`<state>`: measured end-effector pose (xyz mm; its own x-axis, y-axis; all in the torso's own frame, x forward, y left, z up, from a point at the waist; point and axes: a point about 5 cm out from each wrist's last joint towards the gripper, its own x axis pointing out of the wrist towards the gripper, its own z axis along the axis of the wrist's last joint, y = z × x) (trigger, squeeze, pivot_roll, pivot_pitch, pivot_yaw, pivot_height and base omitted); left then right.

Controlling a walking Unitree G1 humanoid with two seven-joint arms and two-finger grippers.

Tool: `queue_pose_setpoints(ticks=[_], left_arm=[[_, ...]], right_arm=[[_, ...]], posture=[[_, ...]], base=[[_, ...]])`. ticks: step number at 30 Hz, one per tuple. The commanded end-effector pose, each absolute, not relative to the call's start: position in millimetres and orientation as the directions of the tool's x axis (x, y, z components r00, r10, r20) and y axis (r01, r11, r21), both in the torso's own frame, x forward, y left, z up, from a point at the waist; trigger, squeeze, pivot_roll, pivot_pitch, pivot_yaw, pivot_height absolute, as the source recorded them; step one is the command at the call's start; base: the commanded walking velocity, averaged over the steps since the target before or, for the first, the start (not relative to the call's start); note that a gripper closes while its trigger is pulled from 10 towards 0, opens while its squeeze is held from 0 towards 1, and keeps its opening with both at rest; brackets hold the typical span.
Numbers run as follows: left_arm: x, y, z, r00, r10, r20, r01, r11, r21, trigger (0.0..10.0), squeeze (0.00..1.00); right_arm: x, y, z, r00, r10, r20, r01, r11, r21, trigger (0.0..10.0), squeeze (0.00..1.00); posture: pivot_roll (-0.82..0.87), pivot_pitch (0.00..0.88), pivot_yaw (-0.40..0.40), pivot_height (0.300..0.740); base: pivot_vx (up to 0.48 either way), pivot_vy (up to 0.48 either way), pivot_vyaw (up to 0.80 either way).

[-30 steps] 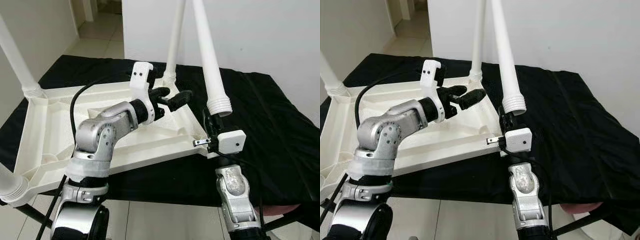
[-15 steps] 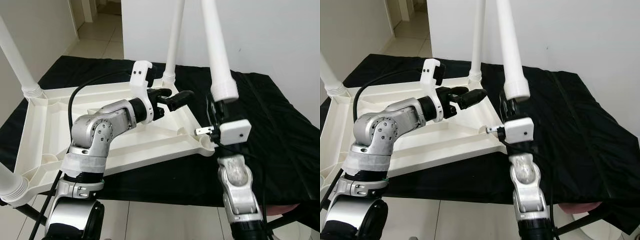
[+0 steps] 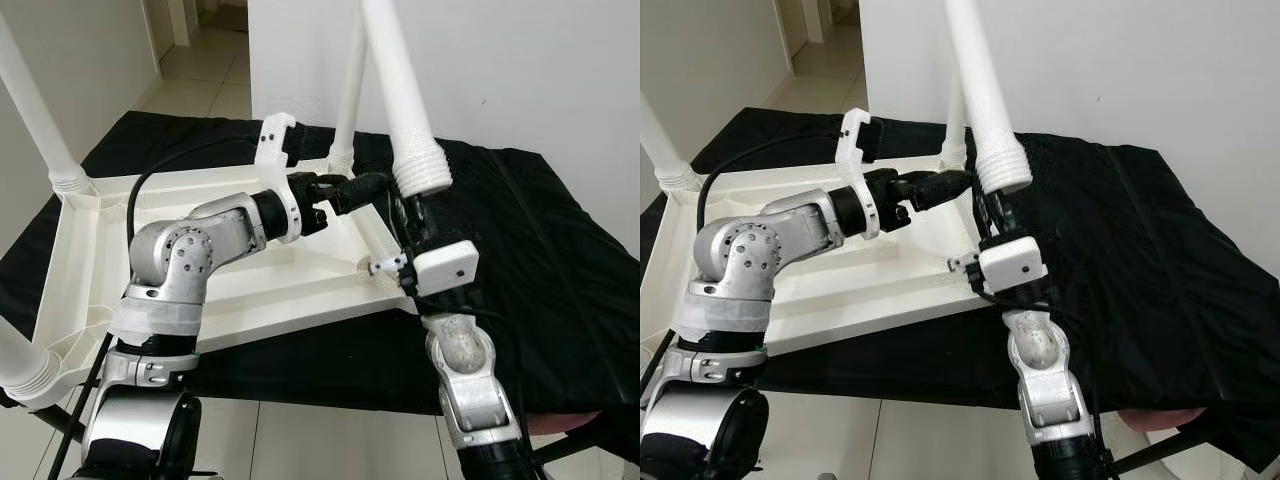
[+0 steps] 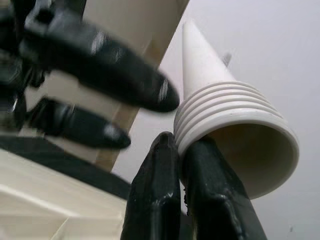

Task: Building children table

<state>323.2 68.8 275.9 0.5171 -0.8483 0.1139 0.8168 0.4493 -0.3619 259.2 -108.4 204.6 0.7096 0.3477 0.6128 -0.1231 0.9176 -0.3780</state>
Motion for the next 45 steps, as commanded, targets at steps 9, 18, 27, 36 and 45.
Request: queue_pose_setpoints(ticks=[9,18,27,36,45], left_arm=[[313,59,288,0.252,-0.943,0.218,0.918,0.162,-0.361,10.0,0.0],[322,44,277,0.317,-0.936,0.156,0.884,0.231,-0.407,10.0,0.0],[340,43,281,0.425,-0.895,0.135,0.826,0.322,-0.463,10.0,0.0],[361,59,294,0.52,-0.842,0.141,0.758,0.379,-0.531,10.0,0.0],[372,66,300,0.564,-0.815,0.131,0.718,0.406,-0.566,10.0,0.0]], right_arm=[[255,-106,186,0.741,0.405,0.536,-0.184,0.89,-0.417,10.0,0.0],[254,-102,181,0.74,0.436,0.511,-0.207,0.872,-0.444,10.0,0.0],[249,-101,169,0.741,0.465,0.484,-0.201,0.842,-0.501,10.0,0.0],[229,-111,151,0.747,0.473,0.468,-0.134,0.796,-0.59,10.0,0.0],[219,-120,147,0.745,0.479,0.464,-0.101,0.769,-0.631,10.0,0.0]], posture=[[-0.02,0.0,-0.062,0.74],[-0.02,0.0,-0.057,0.74],[-0.02,0.0,-0.061,0.74],[-0.02,0.0,-0.058,0.74],[-0.02,0.0,-0.05,0.74]], base=[[0.0,0.0,0.0],[0.0,0.0,0.0],[0.0,0.0,0.0],[0.0,0.0,0.0],[0.0,0.0,0.0]])
